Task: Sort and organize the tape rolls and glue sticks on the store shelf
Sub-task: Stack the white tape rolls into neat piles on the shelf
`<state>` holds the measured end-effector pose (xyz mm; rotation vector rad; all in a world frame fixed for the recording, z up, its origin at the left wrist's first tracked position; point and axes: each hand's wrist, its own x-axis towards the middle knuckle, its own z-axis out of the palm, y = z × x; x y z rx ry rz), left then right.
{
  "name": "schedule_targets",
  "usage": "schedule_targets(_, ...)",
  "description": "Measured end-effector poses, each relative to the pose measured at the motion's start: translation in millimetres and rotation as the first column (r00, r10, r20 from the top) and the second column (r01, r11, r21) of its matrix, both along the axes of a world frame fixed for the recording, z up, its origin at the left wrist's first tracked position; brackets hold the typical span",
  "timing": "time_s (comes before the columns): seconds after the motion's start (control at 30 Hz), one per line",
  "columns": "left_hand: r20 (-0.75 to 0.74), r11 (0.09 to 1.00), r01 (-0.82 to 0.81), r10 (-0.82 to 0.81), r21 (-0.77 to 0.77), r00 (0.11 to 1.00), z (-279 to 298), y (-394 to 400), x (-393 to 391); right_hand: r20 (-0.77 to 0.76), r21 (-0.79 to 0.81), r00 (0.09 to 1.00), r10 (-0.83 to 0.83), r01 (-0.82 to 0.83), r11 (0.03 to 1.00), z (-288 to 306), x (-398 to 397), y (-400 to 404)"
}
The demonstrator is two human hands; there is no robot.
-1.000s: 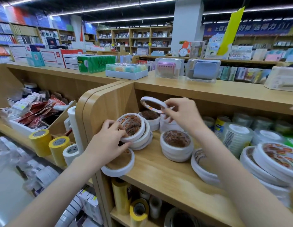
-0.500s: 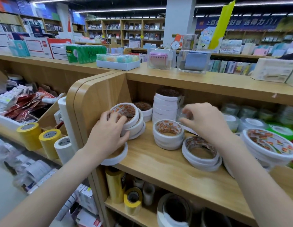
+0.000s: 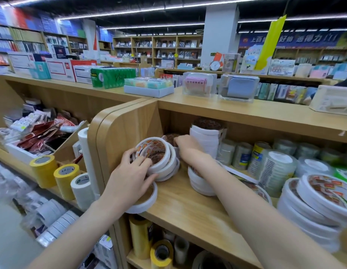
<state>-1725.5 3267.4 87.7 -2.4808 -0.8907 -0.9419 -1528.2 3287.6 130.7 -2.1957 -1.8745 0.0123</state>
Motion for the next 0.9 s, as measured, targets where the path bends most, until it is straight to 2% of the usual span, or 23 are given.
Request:
schedule_targets(0.07,0.012,1.0,0.014,-0.014,0.008,1.0,-0.8,1.0,-0.2,-0.038,0.063,0.999,-0.001,0.003,0.998,-1.9,3.5,-1.4)
schedule_targets(0.13,0.018,1.0,0.022,-0.022,0.013,1.0,-1.0,2.0,-0.5,-0.186,0.211,0.982,0.044,-0.004,0.977,-0.9,9.8,-6.7)
schedule_targets(0.2,0.024,1.0,0.028,-0.029,0.012,0.999,-1.7,2.5,-0.9,-0.387,0.353,0.913,0.133,0.013,0.936,8.2,14.3,-17.3)
schedule_targets(0.3,0.028,0.999,0.034,-0.034,0.017,0.999,-1.7,2.5,-0.8,-0.554,0.365,0.795,0.248,-0.036,0.93,28.4,19.0,-40.2)
schedule_targets(0.47,0.022,0.999,0.036,-0.037,0.034,0.999,-0.2,2.8,-1.0,-0.517,0.315,0.791,0.327,-0.179,0.932,46.4,26.8,-76.2)
schedule_targets(0.6,0.019,0.998,0.034,-0.035,0.043,0.999,0.1,3.5,-1.0,-0.472,0.242,0.821,0.322,-0.231,0.942,56.6,24.4,-97.5)
schedule_targets(0.73,0.02,0.998,0.044,-0.045,0.053,0.999,0.1,3.3,-0.8,-0.229,0.156,0.954,0.194,-0.161,0.974,61.1,26.8,-112.7)
schedule_targets(0.9,0.026,0.998,0.048,-0.049,0.047,0.998,-0.2,3.2,-0.7,-0.094,0.078,0.994,0.057,-0.05,0.996,61.4,34.8,-136.5)
